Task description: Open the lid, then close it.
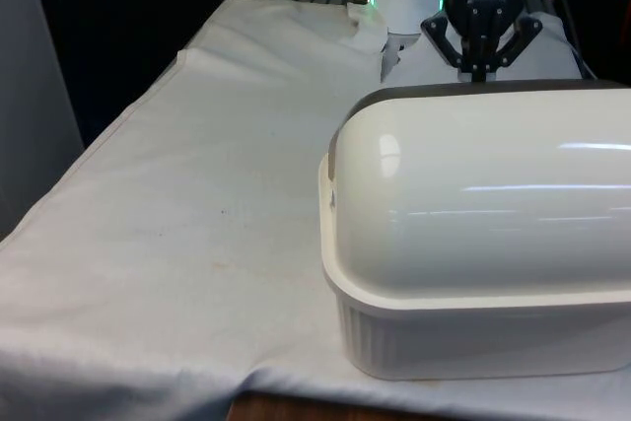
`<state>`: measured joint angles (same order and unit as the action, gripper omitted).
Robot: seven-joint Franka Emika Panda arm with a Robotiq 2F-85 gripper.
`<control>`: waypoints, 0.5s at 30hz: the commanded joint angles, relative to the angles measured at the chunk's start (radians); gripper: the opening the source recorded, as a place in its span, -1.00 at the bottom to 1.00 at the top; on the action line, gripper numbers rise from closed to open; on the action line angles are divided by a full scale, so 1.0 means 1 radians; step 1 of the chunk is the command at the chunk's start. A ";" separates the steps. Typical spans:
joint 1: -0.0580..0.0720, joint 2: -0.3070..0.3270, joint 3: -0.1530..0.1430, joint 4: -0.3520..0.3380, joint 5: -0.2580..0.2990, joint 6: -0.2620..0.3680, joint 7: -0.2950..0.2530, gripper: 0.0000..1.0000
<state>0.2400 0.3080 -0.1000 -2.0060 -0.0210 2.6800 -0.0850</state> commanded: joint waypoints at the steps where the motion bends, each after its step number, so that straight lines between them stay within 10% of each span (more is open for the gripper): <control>1: 0.005 0.000 -0.009 0.003 -0.017 0.009 0.012 -1.00; 15: 0.004 -0.006 -0.010 0.036 -0.026 0.025 0.008 -1.00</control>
<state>0.2400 0.3010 -0.1020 -1.9730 -0.0340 2.6940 -0.0860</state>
